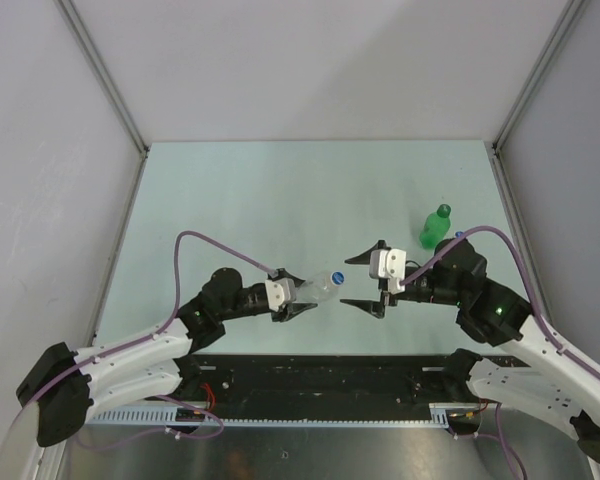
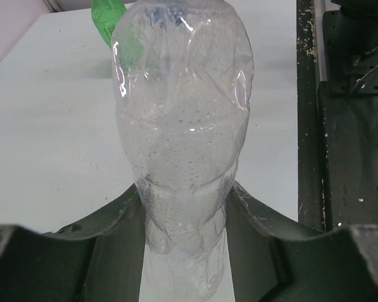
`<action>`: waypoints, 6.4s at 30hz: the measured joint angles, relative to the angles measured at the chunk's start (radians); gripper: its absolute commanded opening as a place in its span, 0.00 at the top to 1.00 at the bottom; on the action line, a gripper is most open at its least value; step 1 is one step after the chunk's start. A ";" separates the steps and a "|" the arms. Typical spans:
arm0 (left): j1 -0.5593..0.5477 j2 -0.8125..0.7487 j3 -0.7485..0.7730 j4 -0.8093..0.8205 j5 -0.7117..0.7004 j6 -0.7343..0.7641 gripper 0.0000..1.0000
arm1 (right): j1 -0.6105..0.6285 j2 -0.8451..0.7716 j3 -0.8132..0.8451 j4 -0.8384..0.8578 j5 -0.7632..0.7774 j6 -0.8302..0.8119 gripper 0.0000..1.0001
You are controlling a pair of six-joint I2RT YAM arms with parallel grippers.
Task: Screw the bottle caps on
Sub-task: Screw the bottle cap onto the plastic bottle.
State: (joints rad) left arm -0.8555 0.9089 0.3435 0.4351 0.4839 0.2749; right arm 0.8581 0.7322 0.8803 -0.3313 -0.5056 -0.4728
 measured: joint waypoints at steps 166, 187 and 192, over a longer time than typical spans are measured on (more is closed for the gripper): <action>0.037 0.057 -0.038 0.361 -0.148 -0.275 1.00 | 0.208 -0.070 -0.016 0.149 0.426 0.367 0.04; 0.182 0.116 0.045 -0.038 0.689 0.101 1.00 | 0.207 -0.014 -0.041 -0.007 -0.029 -0.082 0.33; 0.182 0.132 0.066 -0.085 0.699 0.137 1.00 | 0.207 0.057 -0.027 -0.004 -0.040 -0.062 0.35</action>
State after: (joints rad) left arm -0.6735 1.0405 0.4095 0.3504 1.1831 0.4118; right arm 1.0649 0.7895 0.8536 -0.3355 -0.5453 -0.5346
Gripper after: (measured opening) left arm 0.483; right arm 0.653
